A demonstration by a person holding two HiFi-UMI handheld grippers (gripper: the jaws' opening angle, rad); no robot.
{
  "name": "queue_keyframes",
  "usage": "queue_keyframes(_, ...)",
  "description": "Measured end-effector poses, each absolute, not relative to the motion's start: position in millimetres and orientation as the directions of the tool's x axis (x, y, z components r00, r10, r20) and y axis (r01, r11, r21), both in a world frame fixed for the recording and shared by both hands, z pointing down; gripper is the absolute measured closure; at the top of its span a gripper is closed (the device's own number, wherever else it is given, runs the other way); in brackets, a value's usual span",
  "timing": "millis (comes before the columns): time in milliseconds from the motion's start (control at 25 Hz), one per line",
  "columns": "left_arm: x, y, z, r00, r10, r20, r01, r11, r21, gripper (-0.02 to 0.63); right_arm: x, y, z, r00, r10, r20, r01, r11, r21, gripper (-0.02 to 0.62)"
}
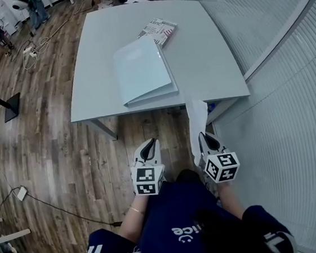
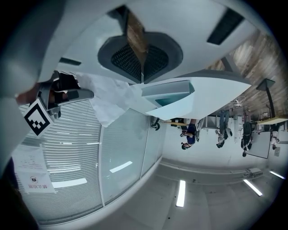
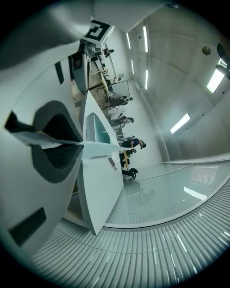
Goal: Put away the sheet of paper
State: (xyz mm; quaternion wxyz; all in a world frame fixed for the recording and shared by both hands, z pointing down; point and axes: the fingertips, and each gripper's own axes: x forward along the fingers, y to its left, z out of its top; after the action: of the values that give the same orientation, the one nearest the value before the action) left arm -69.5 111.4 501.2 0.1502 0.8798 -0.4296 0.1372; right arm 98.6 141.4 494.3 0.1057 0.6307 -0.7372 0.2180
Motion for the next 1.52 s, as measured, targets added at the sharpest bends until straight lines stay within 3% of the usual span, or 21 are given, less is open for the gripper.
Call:
queue_keyframes(560,-83.3,78.0,510.8,0.54,-0.748,0.387,-0.832,-0.544,0.11,0.6,99.8,100.9,485.8,-0.199,-0.889,0.412,-0.975,0.136,-0.177,0.586)
queue_keyframes(1520,-25.1,-66.0,515.3,0.373,-0.798,0.473,-0.907,-0.422,0.002,0.597,183.4,-118.4,437.1,-0.333,-0.902,0.276,-0.914,0.237,-0.329,0.586)
